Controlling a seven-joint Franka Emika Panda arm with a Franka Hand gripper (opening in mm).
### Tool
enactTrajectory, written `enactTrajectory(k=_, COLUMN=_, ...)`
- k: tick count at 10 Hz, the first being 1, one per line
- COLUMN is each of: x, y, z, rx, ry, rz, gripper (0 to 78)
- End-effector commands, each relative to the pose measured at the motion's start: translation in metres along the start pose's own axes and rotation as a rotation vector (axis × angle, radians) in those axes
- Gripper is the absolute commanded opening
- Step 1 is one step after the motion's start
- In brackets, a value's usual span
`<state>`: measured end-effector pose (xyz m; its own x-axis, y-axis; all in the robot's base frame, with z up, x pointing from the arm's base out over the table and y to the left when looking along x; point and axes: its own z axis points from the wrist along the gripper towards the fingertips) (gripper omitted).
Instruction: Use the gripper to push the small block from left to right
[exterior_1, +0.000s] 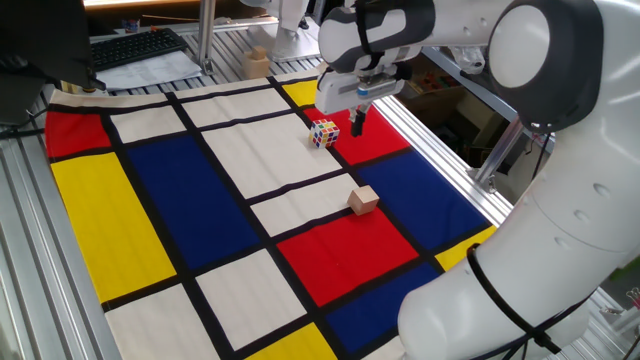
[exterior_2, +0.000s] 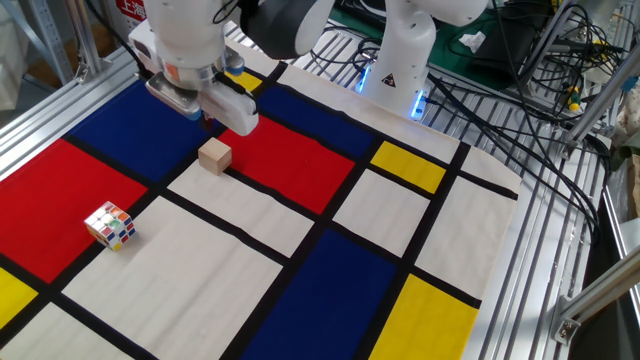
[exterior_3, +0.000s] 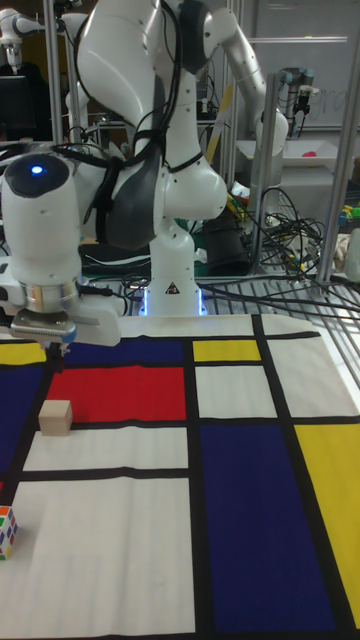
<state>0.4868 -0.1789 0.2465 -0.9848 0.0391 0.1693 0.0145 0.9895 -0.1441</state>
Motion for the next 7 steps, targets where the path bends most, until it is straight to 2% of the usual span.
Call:
enactTrajectory(k=1, x=-0.0053, y=0.0024, z=0.0099, rx=-0.043, ry=-0.013, rz=-0.005, gripper=0.0)
enactTrajectory(k=3, x=-0.0063, y=0.0024, z=0.0136, rx=-0.068, ry=-0.023, rz=-0.016, gripper=0.0)
enactTrajectory(k=5, x=-0.0060, y=0.0020, z=0.0142, rx=-0.055, ry=-0.061, rz=-0.020, gripper=0.0)
enactTrajectory(k=7, x=-0.0061, y=0.0023, z=0.0145, rx=-0.053, ry=-0.080, rz=-0.038, gripper=0.0)
